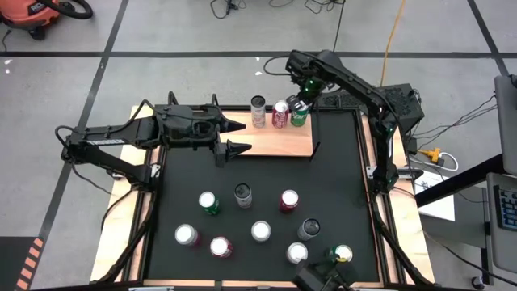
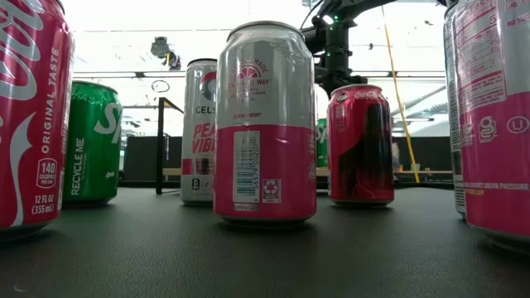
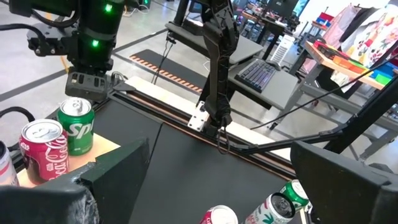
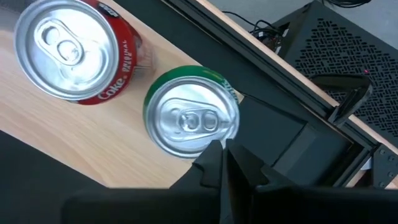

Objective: Place canned beverage on shelf
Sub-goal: Put the top red soda can on the shelf

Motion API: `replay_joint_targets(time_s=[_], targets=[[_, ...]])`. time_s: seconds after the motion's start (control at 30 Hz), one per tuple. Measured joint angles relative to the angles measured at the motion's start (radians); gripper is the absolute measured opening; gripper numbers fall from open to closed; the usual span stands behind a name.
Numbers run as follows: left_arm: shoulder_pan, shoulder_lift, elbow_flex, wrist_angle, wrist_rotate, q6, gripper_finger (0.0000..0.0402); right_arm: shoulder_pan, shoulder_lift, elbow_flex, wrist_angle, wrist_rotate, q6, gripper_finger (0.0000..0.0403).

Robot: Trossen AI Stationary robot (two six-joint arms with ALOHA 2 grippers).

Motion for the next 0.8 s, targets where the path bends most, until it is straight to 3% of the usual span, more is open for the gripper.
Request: replay_joint_targets(time_s=[0.8], targets=[[0.000,-0.003,0.000,-0.003,0.015,0.000,0.0389,0.017,0.033,0.001,-0.003,0.003,0.007,0.0000]])
